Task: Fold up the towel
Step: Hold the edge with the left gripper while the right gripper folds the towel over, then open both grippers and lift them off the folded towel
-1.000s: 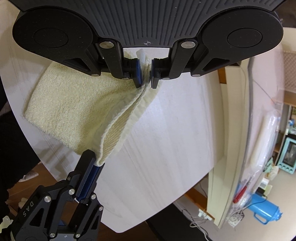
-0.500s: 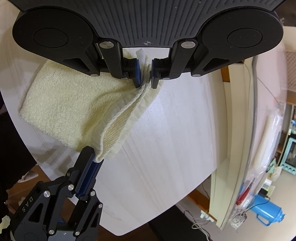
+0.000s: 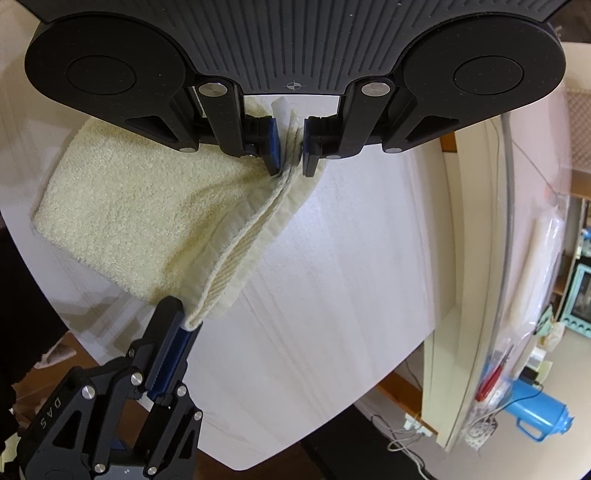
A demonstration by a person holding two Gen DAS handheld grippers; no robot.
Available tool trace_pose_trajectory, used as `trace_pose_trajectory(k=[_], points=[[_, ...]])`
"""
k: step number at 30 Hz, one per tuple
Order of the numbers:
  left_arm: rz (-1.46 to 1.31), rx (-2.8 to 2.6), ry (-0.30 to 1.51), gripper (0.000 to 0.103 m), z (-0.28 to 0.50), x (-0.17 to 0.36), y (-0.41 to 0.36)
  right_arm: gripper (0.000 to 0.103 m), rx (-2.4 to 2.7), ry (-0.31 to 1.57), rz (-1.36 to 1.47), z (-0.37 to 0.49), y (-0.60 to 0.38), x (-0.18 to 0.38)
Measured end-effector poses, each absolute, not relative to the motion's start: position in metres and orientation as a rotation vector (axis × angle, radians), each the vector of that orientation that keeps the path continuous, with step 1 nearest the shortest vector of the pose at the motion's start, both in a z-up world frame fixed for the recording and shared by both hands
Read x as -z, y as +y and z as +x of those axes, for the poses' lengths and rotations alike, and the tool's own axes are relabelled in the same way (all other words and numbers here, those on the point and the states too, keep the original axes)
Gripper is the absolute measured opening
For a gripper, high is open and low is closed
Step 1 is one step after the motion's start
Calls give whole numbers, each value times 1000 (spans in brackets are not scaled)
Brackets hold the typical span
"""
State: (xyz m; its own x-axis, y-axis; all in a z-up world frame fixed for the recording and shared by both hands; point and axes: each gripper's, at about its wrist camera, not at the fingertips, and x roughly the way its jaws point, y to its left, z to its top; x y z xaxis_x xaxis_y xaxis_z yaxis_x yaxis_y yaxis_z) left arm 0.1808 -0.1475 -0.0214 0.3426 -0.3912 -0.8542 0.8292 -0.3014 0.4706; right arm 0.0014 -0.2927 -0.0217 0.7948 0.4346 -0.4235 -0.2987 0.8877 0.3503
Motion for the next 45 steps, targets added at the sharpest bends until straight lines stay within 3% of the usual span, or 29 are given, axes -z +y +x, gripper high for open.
trace_pose_trajectory(k=[18,21,22,25,32,38,45], points=[[1366,1278,400,18,197,23,-166,11,-311,499,348,1,-306,26],[1331,1268,405,32,203,26,-172,18,-288,516,343,5,-307,31],[1319,1255,398,43,205,26,-173,19,-281,518,344,5,-308,32],[1283,1231,400,50,211,24,-174,21,-257,516,338,7,-311,33],[1191,1197,401,53,214,13,-165,23,-257,444,230,3,-305,22],[1149,1119,420,53,217,27,-166,19,-288,510,66,21,-289,26],[1069,1046,428,54,216,19,-154,25,-272,514,-22,26,-287,26]])
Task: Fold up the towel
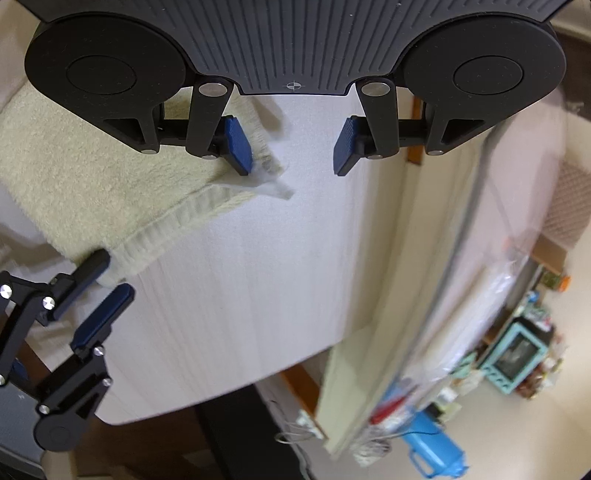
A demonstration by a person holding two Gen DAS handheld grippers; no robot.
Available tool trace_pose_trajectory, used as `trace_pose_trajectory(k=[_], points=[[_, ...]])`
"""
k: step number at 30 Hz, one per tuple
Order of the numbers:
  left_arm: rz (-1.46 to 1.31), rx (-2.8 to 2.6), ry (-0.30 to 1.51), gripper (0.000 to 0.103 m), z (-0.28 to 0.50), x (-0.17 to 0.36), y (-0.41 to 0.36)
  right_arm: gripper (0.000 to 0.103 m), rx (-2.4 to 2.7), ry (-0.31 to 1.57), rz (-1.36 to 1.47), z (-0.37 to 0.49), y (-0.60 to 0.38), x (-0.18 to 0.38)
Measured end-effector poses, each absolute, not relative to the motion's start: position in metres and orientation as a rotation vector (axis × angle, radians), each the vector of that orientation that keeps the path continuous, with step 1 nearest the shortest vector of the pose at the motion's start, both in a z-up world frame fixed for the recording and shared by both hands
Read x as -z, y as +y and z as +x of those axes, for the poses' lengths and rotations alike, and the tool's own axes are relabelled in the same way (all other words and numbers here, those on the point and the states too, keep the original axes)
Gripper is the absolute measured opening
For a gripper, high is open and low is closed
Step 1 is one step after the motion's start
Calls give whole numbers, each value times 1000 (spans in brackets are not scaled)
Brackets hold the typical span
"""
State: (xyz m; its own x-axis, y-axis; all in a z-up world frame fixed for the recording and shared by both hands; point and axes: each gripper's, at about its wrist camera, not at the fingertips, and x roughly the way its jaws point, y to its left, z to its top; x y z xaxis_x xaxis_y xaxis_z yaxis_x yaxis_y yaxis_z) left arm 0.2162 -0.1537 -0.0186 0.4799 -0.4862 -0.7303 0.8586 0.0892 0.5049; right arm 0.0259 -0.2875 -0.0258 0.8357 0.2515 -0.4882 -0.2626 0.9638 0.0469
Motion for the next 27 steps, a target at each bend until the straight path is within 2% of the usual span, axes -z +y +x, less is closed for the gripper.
trace_pose_trajectory(k=[7,10,13,27], points=[[922,930,516,52,185,5,-113,25,-391,458,-150,17,-274,18],[882,914,550,40,167,12,-100,24,-464,478,-233,18,-258,21],[807,874,595,36,161,22,-93,25,-495,525,-270,27,-248,26],[763,786,590,42,166,24,-68,25,-557,557,-305,46,-243,28]])
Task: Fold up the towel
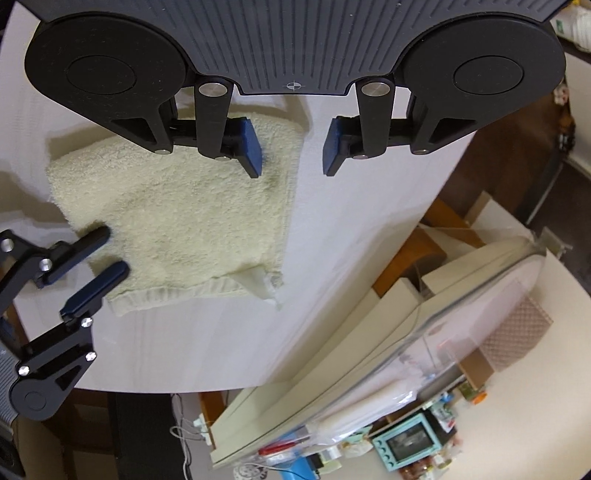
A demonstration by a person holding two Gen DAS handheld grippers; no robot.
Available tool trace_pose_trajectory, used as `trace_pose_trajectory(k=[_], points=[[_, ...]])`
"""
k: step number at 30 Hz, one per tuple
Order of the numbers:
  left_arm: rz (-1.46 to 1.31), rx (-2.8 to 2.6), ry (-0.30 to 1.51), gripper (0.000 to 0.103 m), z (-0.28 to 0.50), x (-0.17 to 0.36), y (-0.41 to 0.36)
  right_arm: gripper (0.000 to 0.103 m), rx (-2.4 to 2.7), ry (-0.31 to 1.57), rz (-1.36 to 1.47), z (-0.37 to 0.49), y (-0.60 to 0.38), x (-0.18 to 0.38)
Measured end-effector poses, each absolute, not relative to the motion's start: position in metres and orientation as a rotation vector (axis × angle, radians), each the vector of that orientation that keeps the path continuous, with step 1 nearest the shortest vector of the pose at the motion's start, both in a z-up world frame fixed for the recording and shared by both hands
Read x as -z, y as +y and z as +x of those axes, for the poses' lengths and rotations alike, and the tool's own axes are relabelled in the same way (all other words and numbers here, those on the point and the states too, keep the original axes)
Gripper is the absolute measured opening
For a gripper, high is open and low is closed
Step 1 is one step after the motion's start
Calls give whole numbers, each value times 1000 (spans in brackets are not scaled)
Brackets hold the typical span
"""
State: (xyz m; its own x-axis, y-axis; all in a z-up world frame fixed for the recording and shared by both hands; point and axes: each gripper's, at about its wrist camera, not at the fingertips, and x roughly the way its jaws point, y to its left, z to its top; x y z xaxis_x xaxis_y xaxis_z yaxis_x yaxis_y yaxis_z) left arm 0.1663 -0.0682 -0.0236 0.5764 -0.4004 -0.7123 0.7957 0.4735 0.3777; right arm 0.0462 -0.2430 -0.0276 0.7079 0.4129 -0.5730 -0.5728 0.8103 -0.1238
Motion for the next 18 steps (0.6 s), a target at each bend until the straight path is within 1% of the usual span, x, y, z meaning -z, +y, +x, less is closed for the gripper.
trace_pose_trajectory(k=[5,11,18], points=[[690,746,596,41,163,15,-62,25,-536,538,-343,59,-252,20],[566,729,626,40,146,14,-55,25,-574,566,-454,85,-246,33],[541,680,646,41,152,23,-54,25,-578,557,-401,94,-254,27]])
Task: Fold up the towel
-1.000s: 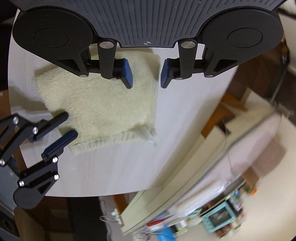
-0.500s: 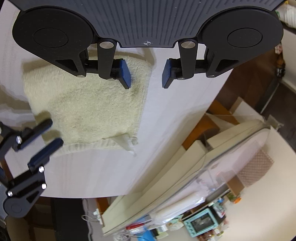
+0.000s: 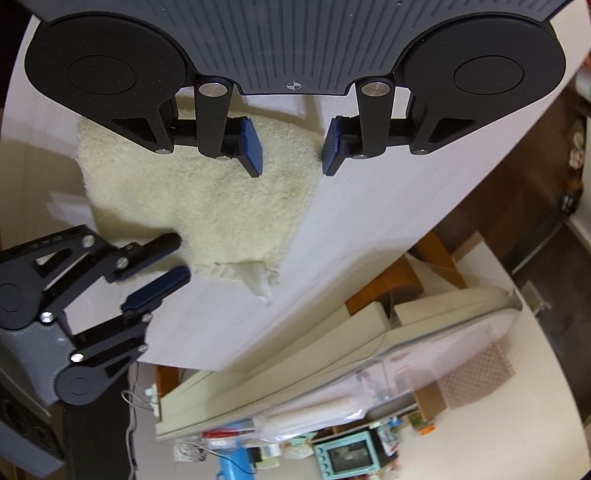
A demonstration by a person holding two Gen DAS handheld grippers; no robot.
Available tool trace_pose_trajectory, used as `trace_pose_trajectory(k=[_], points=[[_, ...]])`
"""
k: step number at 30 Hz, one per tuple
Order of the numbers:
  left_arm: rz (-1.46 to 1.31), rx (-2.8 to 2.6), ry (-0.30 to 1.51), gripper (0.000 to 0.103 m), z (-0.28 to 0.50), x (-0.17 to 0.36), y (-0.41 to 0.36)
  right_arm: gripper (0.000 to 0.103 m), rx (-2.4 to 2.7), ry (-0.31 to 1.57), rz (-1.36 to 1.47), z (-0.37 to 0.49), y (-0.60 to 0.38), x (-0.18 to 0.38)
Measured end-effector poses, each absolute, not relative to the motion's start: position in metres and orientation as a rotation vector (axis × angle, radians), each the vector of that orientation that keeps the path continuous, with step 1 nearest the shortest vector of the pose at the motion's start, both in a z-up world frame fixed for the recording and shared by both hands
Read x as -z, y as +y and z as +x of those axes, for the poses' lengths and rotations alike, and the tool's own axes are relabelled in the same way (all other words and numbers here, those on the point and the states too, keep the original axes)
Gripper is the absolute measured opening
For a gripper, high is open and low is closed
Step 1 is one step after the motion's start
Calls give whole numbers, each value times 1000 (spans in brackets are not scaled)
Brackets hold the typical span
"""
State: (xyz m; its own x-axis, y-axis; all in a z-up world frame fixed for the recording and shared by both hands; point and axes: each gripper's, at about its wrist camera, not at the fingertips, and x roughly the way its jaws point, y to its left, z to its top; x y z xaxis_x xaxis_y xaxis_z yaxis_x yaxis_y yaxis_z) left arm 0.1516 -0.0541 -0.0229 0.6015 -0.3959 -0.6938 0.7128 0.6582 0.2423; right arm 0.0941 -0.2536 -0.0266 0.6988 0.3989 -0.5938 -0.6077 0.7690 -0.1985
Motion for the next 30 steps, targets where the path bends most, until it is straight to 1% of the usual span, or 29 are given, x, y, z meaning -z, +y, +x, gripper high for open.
trace_pose_trajectory(k=[5,10,15,19,30], points=[[546,678,642,46,162,25,-50,25,-541,586,-378,90,-269,31],[555,664,639,46,163,26,-51,24,-521,586,-363,79,-265,30],[537,614,642,45,158,23,-55,27,-491,557,-303,73,-278,17],[487,569,648,45,152,21,-57,32,-446,566,-289,70,-288,15],[357,507,654,47,126,15,-57,32,-408,583,-281,67,-294,22]])
